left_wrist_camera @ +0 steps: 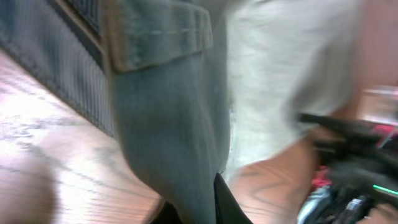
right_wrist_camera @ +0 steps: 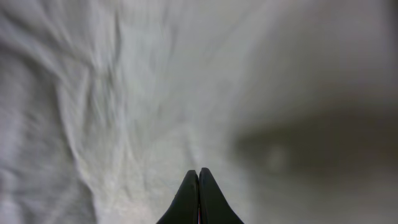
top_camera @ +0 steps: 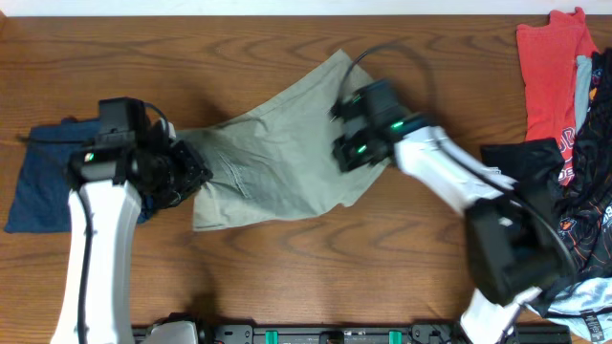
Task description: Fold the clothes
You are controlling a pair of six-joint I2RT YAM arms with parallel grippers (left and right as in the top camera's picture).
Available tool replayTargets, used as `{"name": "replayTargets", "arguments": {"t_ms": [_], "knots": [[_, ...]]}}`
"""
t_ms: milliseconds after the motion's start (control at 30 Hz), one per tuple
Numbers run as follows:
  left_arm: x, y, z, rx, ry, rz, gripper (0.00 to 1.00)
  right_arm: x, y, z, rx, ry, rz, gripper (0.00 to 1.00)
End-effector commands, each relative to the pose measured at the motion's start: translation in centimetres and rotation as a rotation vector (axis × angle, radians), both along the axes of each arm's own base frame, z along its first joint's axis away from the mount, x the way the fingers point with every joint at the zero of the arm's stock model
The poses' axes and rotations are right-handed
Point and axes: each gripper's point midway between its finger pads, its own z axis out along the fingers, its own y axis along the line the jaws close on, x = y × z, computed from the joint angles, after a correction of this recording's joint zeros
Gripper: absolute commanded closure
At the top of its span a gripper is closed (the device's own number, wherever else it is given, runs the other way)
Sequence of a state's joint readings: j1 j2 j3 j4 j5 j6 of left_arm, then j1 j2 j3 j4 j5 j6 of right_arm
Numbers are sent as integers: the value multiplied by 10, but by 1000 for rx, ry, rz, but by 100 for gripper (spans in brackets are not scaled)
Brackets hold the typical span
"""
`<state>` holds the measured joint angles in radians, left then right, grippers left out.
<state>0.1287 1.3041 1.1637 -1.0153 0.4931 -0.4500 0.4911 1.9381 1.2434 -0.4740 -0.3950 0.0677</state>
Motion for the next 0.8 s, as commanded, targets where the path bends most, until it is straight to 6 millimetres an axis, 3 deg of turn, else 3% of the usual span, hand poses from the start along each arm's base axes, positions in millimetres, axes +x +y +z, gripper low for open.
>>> {"name": "replayTargets", "arguments": {"t_ms": [0, 100, 233, 300, 400, 533, 633, 767], "knots": [[1, -17, 27, -114, -67, 5, 94, -52, 49, -33, 47, 112, 172, 99], [4, -20, 37, -144, -100, 29, 94, -84, 84, -48, 79, 145, 273, 99], [13, -19, 40, -145, -134, 36, 94, -116, 118, -52, 97, 139, 347, 99], [18, -18, 43, -151, -151, 51, 94, -122, 128, -51, 97, 114, 371, 99], [24, -20, 49, -167, -184, 50, 94, -113, 128, -51, 51, 83, 325, 98], [24, -20, 49, -169, -181, 48, 94, -69, 98, -37, -46, 16, 201, 84], [22, -20, 48, -158, -186, 28, 94, -22, 57, -7, -117, -50, 59, 83], [20, -20, 46, -150, -182, 15, 94, 25, -2, 25, -149, -112, -81, 75]]}}
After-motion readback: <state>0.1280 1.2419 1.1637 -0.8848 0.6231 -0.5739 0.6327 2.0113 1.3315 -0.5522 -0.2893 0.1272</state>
